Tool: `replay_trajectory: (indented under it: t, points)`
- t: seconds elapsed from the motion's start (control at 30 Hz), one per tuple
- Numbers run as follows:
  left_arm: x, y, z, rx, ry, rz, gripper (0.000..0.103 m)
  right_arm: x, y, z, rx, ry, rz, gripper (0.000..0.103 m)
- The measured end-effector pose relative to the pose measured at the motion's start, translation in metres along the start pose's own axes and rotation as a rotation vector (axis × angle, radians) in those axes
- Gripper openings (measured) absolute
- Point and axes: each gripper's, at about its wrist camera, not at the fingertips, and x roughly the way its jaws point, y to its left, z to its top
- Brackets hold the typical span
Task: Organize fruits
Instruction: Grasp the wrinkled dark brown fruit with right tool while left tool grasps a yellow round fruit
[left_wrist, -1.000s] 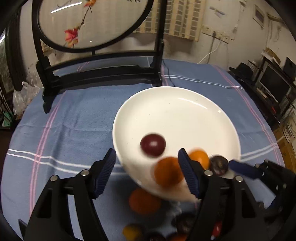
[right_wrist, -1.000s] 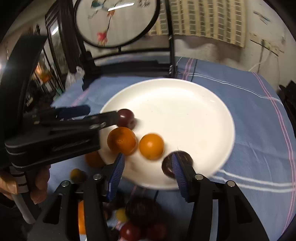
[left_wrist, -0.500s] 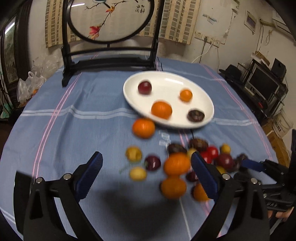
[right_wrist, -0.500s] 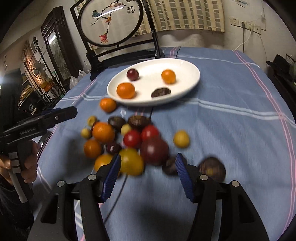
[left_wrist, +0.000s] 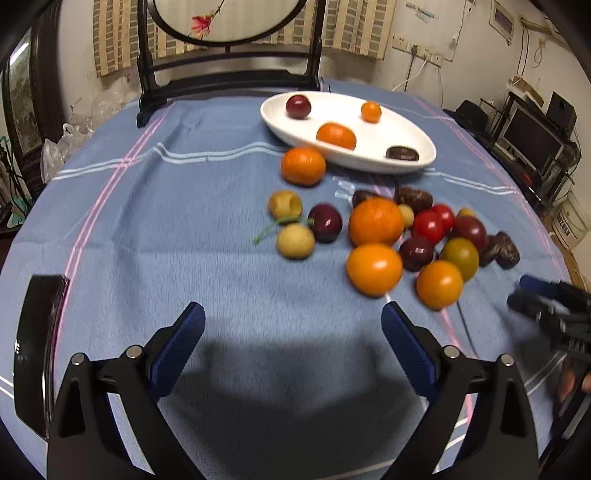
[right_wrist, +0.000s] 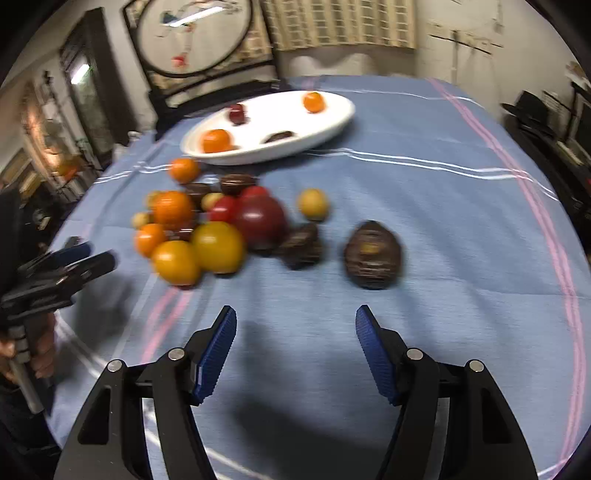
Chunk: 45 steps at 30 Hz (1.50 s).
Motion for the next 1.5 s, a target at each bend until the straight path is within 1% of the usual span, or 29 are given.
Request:
replay_trajectory:
  t: [0.07, 0.23, 0.33, 0.37, 0.4, 0.47, 0.57, 0.67, 0.87, 0.9, 0.93, 1.0, 1.03, 1.13, 1.17, 1.23, 1.3, 1.4, 1.47, 1.5]
  points:
    - [0.003, 0.002, -0.001, -0.001, 0.010, -0.006, 0.094, 0.007, -0.009, 0.005, 0.022, 0.007, -0.044, 0.068]
    - [0.006, 0.004, 0.000, -0.002, 0.019, 0.003, 0.094, 0.026, -0.015, 0.022, 0.027, 0.024, -0.110, 0.068]
    - [0.005, 0.003, 0.002, 0.005, 0.011, 0.013, 0.094, 0.034, -0.014, 0.031, 0.003, 0.023, -0.155, 0.067]
    - [0.004, 0.003, 0.003, 0.008, 0.007, 0.020, 0.094, 0.036, -0.014, 0.031, -0.003, 0.019, -0.169, 0.060]
    - [0.004, 0.004, 0.004, 0.011, 0.004, 0.028, 0.094, 0.036, -0.013, 0.032, -0.007, 0.011, -0.167, 0.053]
    - [0.003, 0.006, 0.006, 0.008, -0.006, 0.034, 0.094, 0.034, -0.011, 0.032, -0.007, 0.002, -0.152, 0.044]
    - [0.005, 0.008, 0.012, 0.006, -0.009, 0.044, 0.094, 0.026, -0.011, 0.027, 0.021, -0.007, -0.124, 0.043]
    - [0.009, 0.009, 0.019, 0.006, -0.014, 0.045, 0.094, 0.017, -0.006, 0.021, 0.017, -0.026, -0.081, 0.043]
    - [0.026, 0.010, 0.031, 0.020, -0.012, 0.096, 0.093, 0.004, 0.001, 0.010, 0.019, -0.045, -0.016, 0.043]
    - [0.029, 0.010, 0.032, 0.022, -0.004, 0.097, 0.089, 0.003, 0.002, 0.009, 0.017, -0.044, -0.010, 0.043]
    - [0.032, 0.010, 0.033, 0.024, 0.010, 0.091, 0.082, 0.003, 0.003, 0.008, 0.015, -0.043, -0.006, 0.043]
    - [0.037, 0.008, 0.035, 0.027, 0.031, 0.072, 0.075, 0.002, 0.005, 0.006, 0.013, -0.038, 0.004, 0.043]
    - [0.041, 0.007, 0.036, 0.031, 0.037, 0.073, 0.070, 0.003, 0.005, 0.006, 0.018, -0.031, 0.019, 0.043]
    - [0.047, 0.002, 0.039, 0.056, 0.038, 0.081, 0.060, 0.001, 0.004, 0.004, 0.043, -0.024, 0.082, 0.043]
    - [0.047, 0.001, 0.040, 0.056, 0.036, 0.078, 0.056, -0.001, 0.006, 0.004, 0.040, -0.031, 0.085, 0.043]
    - [0.048, -0.003, 0.041, 0.065, 0.040, 0.058, 0.044, -0.002, 0.009, 0.004, 0.032, -0.037, 0.080, 0.043]
    - [0.050, -0.008, 0.043, 0.080, 0.043, 0.049, 0.039, -0.003, 0.012, 0.003, 0.023, -0.036, 0.088, 0.043]
    - [0.053, -0.010, 0.047, 0.079, 0.040, 0.038, 0.039, -0.002, 0.017, 0.003, 0.012, -0.032, 0.090, 0.043]
    - [0.053, -0.010, 0.048, 0.074, 0.038, 0.020, 0.026, -0.003, 0.020, 0.002, 0.003, -0.031, 0.095, 0.043]
    - [0.052, -0.009, 0.047, 0.075, 0.042, 0.006, 0.027, -0.004, 0.020, 0.002, 0.001, -0.032, 0.098, 0.043]
